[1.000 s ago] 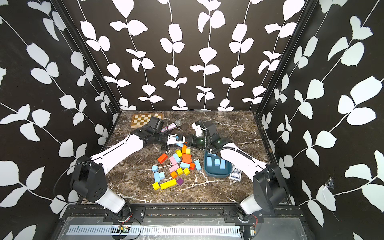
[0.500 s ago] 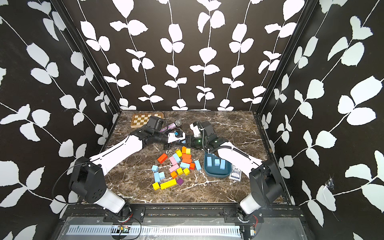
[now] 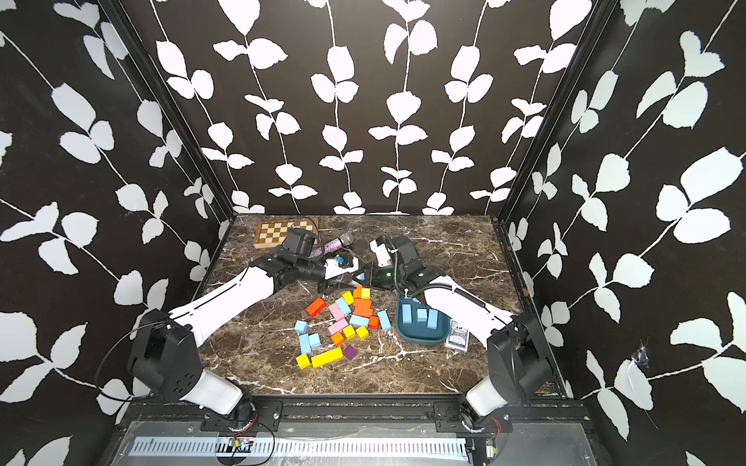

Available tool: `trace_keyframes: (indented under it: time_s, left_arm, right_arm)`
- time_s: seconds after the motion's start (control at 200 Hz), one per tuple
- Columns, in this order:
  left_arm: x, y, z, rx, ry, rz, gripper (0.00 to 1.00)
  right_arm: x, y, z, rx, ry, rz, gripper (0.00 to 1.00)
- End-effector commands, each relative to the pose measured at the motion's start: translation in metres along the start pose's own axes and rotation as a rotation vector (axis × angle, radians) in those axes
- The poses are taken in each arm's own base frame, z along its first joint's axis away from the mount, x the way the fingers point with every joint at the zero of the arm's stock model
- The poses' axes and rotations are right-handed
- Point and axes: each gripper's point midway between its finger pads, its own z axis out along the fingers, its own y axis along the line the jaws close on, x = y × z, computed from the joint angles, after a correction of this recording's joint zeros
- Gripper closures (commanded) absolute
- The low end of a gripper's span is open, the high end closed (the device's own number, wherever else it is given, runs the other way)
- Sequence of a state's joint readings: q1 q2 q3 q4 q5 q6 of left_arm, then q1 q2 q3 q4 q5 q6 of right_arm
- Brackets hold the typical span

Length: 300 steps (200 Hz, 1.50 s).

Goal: Pick out the blue building blocks
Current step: Pick up the building block from the center of the board, then place the building block in the storage box.

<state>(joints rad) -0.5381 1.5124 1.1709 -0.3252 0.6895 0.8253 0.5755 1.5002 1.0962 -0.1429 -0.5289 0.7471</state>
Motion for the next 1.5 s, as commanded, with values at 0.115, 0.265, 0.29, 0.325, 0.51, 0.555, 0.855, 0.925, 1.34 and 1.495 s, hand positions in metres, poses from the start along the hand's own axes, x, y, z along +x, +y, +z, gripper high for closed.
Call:
trace_keyframes:
  time_s: [0.115,0.265,0.29,0.325,0.51,0.555,0.855,0.925,1.34,1.495]
  left_arm:
    - [0.005,-0.005,-0.01,-0.025,0.057,-0.108,0.22]
    - [0.024,-0.004,-0.012,-0.036,0.177,-0.266,0.21]
    - [0.027,-0.004,-0.012,-0.033,0.201,-0.291,0.21]
    - [0.031,-0.004,-0.012,-0.031,0.225,-0.325,0.21]
    - [0.049,-0.01,-0.008,-0.027,0.3,-0.499,0.2]
    - [0.056,-0.013,-0.006,-0.024,0.321,-0.53,0.19]
    - [0.082,-0.005,0.01,-0.073,0.334,-0.768,0.17]
    - [0.082,-0.008,0.011,-0.07,0.322,-0.772,0.17]
    - [0.093,-0.026,0.007,-0.063,0.332,-0.808,0.16]
    - [0.093,-0.026,0.007,-0.066,0.333,-0.81,0.16]
  right_arm:
    - [-0.01,-0.059,-0.049,0.194,-0.076,0.064,0.94]
    - [0.001,-0.098,-0.08,0.341,-0.059,0.115,0.94]
    - [0.003,-0.103,-0.084,0.363,-0.054,0.115,0.94]
    - [0.006,-0.109,-0.09,0.396,-0.047,0.116,0.94]
    - [0.021,-0.134,-0.114,0.569,0.016,0.098,0.94]
    - [0.024,-0.138,-0.119,0.606,0.031,0.09,0.94]
    - [0.036,-0.154,-0.132,0.738,0.138,0.067,0.93]
    - [0.037,-0.157,-0.134,0.757,0.154,0.064,0.93]
    - [0.048,-0.168,-0.122,0.784,0.239,0.071,0.91]
    - [0.054,-0.187,-0.127,0.891,0.288,0.091,0.89]
